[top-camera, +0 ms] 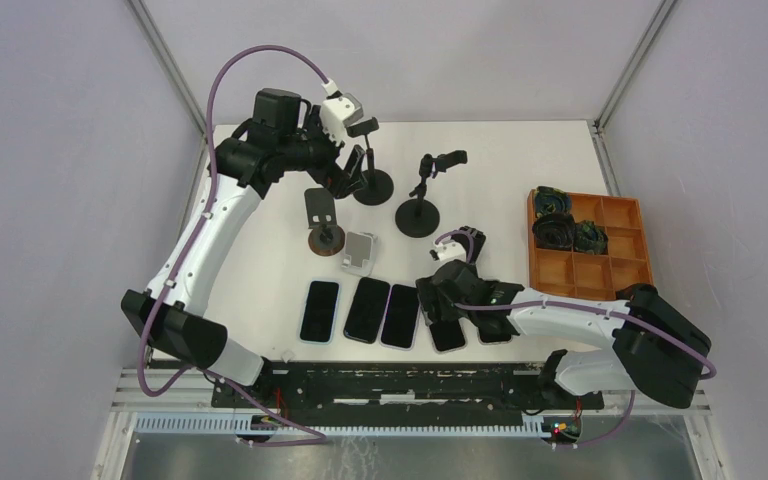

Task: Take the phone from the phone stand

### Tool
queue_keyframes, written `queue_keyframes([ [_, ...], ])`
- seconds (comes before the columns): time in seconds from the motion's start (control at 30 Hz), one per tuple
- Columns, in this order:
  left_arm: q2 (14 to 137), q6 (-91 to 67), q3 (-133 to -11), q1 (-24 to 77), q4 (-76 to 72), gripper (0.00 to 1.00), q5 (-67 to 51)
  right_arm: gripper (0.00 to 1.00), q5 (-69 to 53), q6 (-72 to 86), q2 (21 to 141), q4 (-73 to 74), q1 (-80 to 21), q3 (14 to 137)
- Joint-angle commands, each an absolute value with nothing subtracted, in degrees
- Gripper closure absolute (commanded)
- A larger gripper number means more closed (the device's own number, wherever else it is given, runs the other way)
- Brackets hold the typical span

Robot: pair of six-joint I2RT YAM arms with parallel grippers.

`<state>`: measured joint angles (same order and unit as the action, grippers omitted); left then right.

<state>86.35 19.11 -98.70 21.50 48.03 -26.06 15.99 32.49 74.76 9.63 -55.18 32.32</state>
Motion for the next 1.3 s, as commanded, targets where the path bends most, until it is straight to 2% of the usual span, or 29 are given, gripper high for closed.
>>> queue_keyframes([
  [0.0, 84.64, 18.2, -97.92, 21.44, 47.49, 0.0, -26.37, 0.07, 24.52, 33.62, 72.57, 10.68, -52.65, 31.1],
  [0.33, 83.59, 18.21, -97.36, 21.45, 47.42, 0.0, -26.15, 0.12, 24.27, 34.67, 71.74, 10.5, -52.23, 32.53],
  [0.5, 83.24, 18.44, -97.07, 21.19, 47.38, 0.0, -25.91, 0.02, 24.23, 33.05, 67.63, 11.35, -52.23, 33.27],
  [0.67, 82.55, 17.68, -93.42, 14.04, 44.69, 0.0, -27.75, 0.02, 25.35, 29.95, 58.81, 11.66, -49.52, 32.11],
  [0.87, 81.11, 21.37, -81.24, 2.19, 36.15, 0.0, -23.97, 0.02, 26.96, 25.52, 49.52, 12.1, -37.64, 31.38],
  [0.97, 82.11, 20.51, -79.29, -5.87, 33.23, 0.0, -25.66, 0.02, 30.28, 22.38, 46.99, 11.92, -31.3, 32.47],
  [1.13, 83.86, 22.36, -75.24, -13.59, 28.63, 0.0, -23.79, 0.02, 30.99, 21.39, 48.0, 11.16, -22.0, 35.01],
  [1.27, 82.46, 23.82, -65.15, -15.02, 23.92, 0.0, -24.15, 0.02, 29.45, 21.79, 50.89, 9.74, -15.39, 34.49],
])
